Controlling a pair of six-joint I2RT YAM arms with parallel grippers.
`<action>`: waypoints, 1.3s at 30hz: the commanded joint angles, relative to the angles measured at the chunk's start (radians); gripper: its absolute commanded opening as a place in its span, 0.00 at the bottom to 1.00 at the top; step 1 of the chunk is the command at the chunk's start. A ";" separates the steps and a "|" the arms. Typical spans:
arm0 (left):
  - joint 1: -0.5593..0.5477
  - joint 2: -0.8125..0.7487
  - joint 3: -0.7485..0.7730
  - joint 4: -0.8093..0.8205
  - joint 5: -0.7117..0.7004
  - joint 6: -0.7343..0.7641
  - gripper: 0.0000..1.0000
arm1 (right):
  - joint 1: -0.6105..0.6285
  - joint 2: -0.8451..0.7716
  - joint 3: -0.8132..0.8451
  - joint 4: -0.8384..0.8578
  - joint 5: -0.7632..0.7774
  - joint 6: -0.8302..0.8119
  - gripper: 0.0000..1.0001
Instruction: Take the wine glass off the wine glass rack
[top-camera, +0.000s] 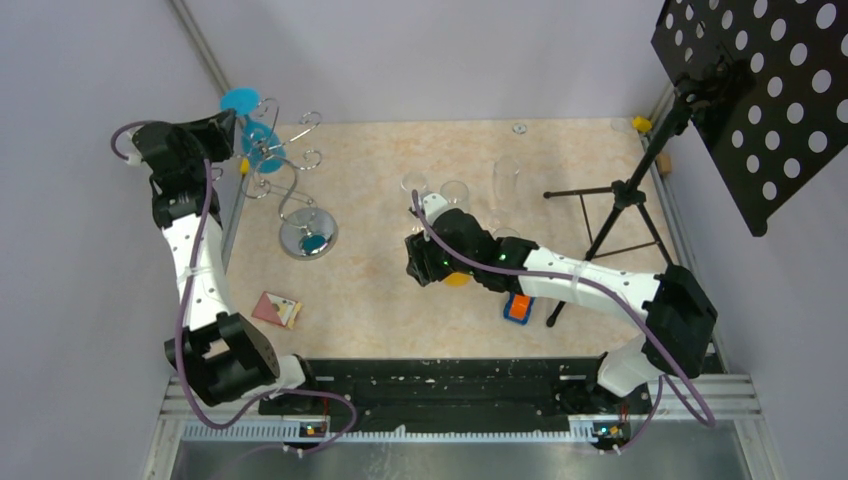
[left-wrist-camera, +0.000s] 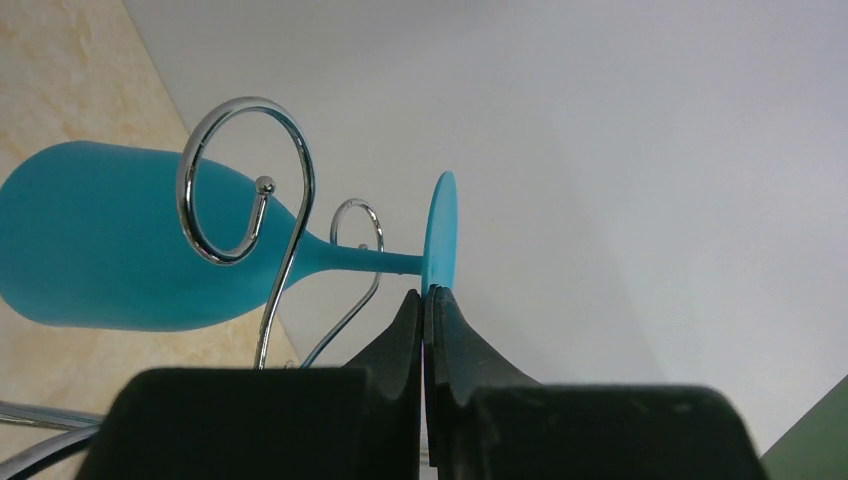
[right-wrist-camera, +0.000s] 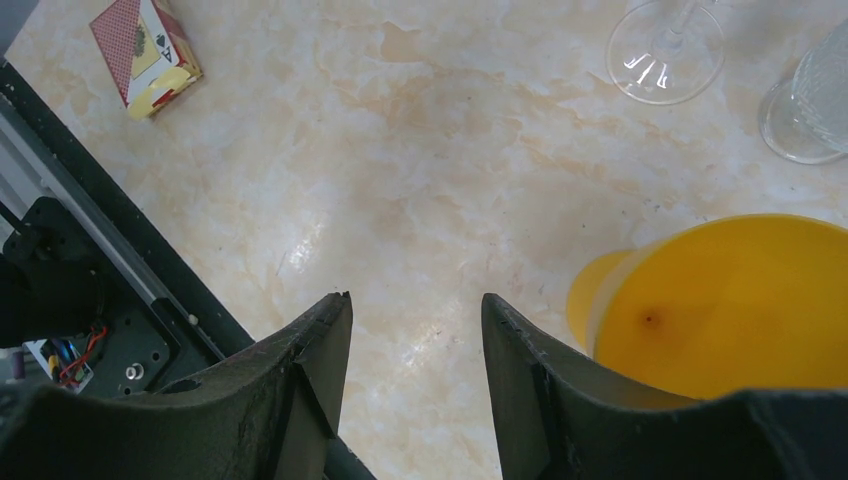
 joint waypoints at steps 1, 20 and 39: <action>0.011 -0.044 -0.023 0.179 -0.090 -0.004 0.00 | 0.014 -0.049 0.005 0.028 0.002 0.007 0.52; 0.014 0.140 0.046 0.891 0.193 -0.028 0.00 | 0.014 -0.096 -0.018 0.056 0.000 0.049 0.62; -0.239 -0.102 -0.206 1.112 0.220 -0.419 0.00 | 0.013 -0.266 0.028 0.387 0.108 0.180 0.72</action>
